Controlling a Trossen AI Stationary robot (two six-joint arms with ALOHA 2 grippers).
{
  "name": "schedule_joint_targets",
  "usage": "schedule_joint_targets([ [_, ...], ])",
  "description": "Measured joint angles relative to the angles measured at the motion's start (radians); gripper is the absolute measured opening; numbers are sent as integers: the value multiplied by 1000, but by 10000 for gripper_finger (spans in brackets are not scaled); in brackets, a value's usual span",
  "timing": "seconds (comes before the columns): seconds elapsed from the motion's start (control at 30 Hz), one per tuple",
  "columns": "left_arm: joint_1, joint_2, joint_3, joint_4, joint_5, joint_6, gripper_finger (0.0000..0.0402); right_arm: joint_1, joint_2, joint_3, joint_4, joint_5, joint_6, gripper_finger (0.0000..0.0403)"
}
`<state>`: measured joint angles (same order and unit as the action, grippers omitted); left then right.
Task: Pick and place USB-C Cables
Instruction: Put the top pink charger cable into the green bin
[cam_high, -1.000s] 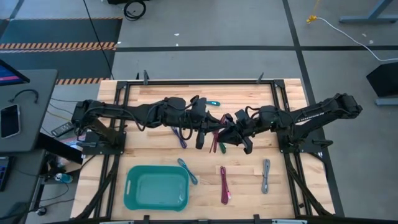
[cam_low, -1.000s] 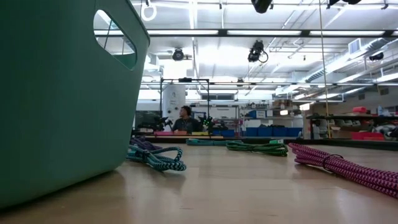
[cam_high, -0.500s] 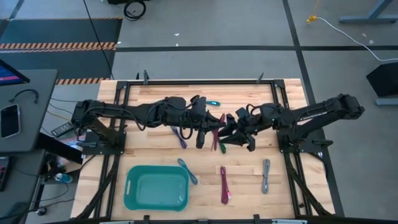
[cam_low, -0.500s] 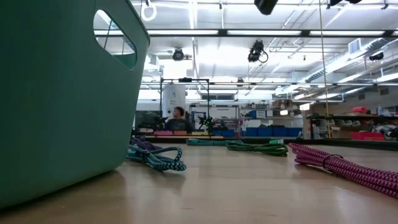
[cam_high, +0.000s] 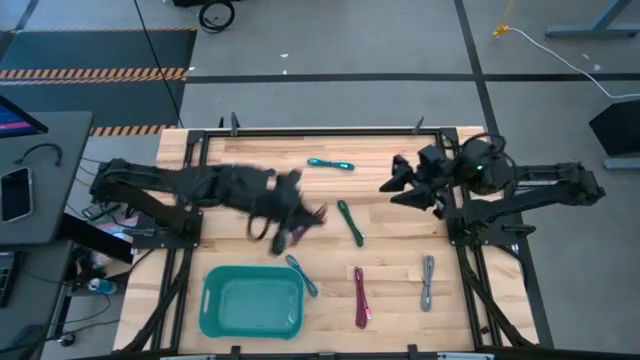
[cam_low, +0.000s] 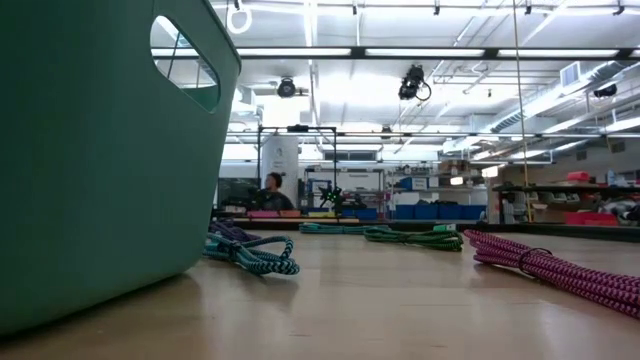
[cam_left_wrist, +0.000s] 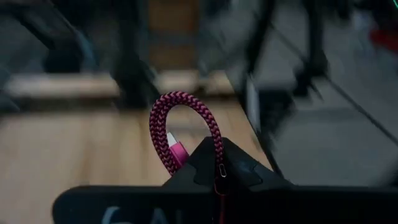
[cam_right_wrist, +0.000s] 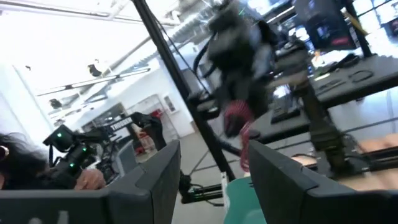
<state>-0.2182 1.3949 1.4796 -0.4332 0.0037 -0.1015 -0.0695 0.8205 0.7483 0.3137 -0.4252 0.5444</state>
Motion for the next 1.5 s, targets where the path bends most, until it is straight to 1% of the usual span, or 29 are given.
schedule_joint_targets([
  [0.1, -84, -34, 0, -188, 3, -95, 12, -26, -40, 0, -39, 0, -4, 191],
  [0.17, -137, -48, 1, -256, 2, -195, 12, -40, -57, 0, -47, 1, -5, 191],
  [0.3, -239, -46, 1, -348, -44, -404, 12, -63, -71, 0, -61, 1, -6, 191],
  [0.4, -297, -17, 2, -414, -61, -533, 12, -79, -69, 0, -75, 1, -6, 191],
  [0.47, -330, 14, 1, -491, -65, -611, 12, -88, -68, 0, -88, 2, -6, 191],
  [0.6, -366, 95, 1, -648, -30, -694, 12, -104, -67, 0, -115, 4, -5, 191],
  [0.73, -377, 193, 1, -748, 15, -699, 12, -107, -67, 0, -115, 4, -6, 191],
  [0.8, -376, 241, 1, -754, 40, -690, 12, -107, -67, 0, -115, 3, -6, 191],
  [0.97, -376, 339, 1, -663, 71, -597, 12, -106, -67, 0, -115, 3, -5, 191],
  [1.07, -377, 379, 1, -612, 93, -569, 12, -106, -67, -1, -115, -13, 4, 191],
  [1.3, -389, 440, 1, -597, 107, -556, 12, -105, -67, -1, -115, -50, 6, 191],
  [1.5, -392, 475, 1, -517, 123, -504, 12, -105, -67, -1, -115, -77, 6, 191],
])
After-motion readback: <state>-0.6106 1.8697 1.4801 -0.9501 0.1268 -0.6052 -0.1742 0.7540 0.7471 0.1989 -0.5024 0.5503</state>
